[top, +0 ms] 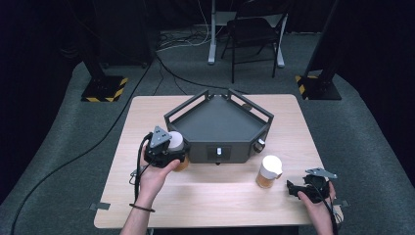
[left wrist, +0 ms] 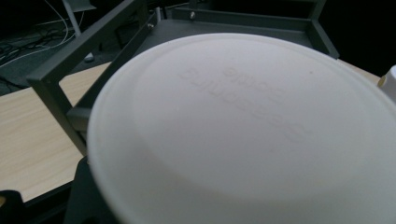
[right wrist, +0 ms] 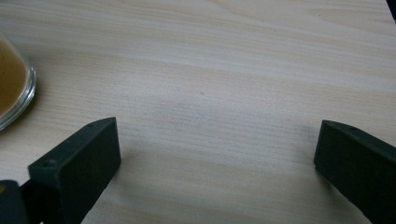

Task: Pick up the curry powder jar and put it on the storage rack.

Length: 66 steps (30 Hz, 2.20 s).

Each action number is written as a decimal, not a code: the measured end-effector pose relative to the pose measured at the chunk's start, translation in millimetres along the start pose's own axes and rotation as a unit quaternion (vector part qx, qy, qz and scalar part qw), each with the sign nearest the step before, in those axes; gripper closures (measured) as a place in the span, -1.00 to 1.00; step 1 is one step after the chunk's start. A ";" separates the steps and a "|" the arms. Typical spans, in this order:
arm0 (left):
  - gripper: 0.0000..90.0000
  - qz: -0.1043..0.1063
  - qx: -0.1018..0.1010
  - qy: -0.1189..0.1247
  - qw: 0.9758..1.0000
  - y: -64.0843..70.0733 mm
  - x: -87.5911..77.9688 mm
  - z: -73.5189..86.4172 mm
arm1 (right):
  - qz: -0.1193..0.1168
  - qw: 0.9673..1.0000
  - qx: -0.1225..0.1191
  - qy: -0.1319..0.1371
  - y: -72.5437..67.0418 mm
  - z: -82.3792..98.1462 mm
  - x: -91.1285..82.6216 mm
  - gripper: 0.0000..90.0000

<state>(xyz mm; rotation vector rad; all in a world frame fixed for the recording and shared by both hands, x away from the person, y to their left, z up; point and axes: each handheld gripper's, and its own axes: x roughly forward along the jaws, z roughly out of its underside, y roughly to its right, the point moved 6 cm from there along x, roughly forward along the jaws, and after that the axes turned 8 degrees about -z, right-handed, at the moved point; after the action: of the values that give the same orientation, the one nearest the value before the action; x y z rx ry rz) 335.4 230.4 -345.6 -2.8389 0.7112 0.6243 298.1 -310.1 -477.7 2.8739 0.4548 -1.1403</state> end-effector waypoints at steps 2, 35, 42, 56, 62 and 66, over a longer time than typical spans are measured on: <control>-0.19 -0.002 0.004 0.004 1.000 0.8 1.8 -6.1 | 0.000 1.000 0.000 0.000 0.0 0.0 0.0 -1.00; -0.19 -0.037 -0.002 0.000 0.999 11.7 94.1 -80.6 | -0.002 1.000 -0.001 -0.001 0.6 -0.5 0.3 -1.00; -0.19 -0.037 0.002 -0.023 0.999 16.9 107.4 -85.9 | -0.003 1.000 -0.003 -0.001 1.2 -0.9 0.6 -1.00; -0.46 -0.033 -0.017 -0.040 0.999 12.0 109.0 -88.8 | -0.003 1.000 -0.003 -0.001 1.2 -0.9 0.6 -1.00; -0.69 -0.031 -0.015 -0.041 0.999 6.4 94.0 -89.6 | -0.003 1.000 -0.003 -0.001 1.2 -0.9 0.6 -1.00; -0.77 -0.021 -0.007 -0.035 0.999 2.0 76.7 -89.4 | -0.003 1.000 -0.003 -0.001 1.2 -0.9 0.6 -1.00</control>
<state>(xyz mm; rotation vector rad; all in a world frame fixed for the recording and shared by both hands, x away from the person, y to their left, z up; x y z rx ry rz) 427.9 175.2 -297.9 -2.8205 0.6359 0.7202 299.5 -311.0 -477.6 2.8682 0.4676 -1.1412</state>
